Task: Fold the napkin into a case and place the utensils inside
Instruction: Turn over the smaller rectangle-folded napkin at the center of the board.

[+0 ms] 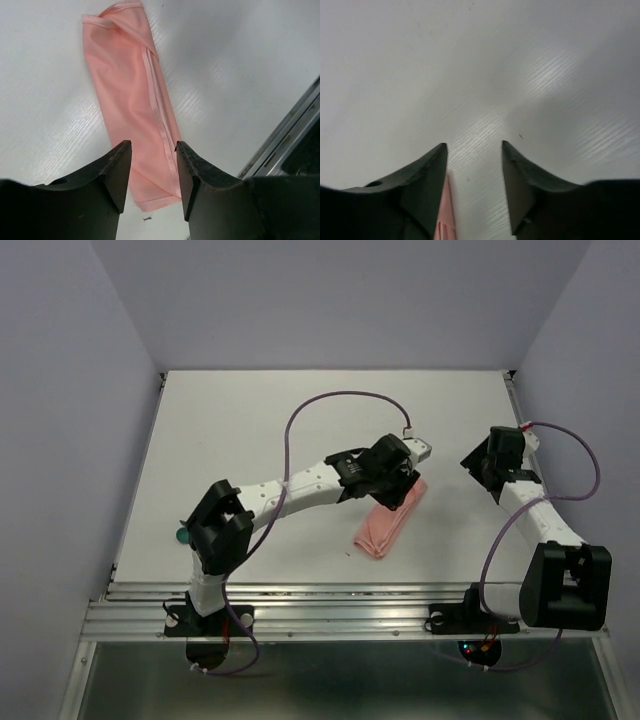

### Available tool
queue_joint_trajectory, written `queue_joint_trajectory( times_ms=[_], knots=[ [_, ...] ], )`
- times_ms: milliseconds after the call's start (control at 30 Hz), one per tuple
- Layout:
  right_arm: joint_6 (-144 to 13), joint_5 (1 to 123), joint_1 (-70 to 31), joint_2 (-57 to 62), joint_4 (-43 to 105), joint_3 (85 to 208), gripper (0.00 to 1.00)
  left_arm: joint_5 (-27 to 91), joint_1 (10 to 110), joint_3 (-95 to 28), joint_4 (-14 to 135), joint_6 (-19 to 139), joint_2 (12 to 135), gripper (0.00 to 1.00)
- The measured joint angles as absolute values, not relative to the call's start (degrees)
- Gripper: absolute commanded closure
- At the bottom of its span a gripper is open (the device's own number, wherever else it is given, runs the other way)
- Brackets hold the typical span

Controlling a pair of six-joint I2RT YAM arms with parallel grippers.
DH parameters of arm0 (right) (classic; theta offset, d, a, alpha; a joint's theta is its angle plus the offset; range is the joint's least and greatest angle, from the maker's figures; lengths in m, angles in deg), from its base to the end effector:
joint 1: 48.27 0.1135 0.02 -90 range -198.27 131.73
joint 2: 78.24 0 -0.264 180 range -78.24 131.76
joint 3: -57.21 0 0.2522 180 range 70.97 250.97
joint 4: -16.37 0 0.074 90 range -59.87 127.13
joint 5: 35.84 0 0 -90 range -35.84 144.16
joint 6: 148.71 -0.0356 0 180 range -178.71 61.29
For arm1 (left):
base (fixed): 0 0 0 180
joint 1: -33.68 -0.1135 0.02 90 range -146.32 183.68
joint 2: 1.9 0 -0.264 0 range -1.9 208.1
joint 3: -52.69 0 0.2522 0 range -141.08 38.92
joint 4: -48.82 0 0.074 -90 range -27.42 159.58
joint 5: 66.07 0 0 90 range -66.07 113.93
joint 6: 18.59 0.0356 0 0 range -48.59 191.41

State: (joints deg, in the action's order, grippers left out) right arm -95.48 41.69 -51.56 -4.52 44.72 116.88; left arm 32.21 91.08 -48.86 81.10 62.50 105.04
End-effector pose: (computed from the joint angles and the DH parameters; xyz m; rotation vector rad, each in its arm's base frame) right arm 0.2701 -0.0232 0.2324 0.8870 2.1113 0.0513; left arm 0.2298 -0.3688 0.2756 1.0360 2.0978 -0.7700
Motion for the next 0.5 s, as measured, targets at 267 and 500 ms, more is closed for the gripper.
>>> queue_joint_trajectory(
  times_ms=[267,500],
  knots=[
    [-95.57,43.37,-54.86,-6.32,45.92,113.69,0.25,18.57,98.69,-54.09,86.44,61.24,112.4,0.34],
    [-95.57,44.4,-55.8,-6.32,46.56,113.12,0.24,14.37,102.3,-55.97,89.67,60.23,119.27,0.31]
  ],
)
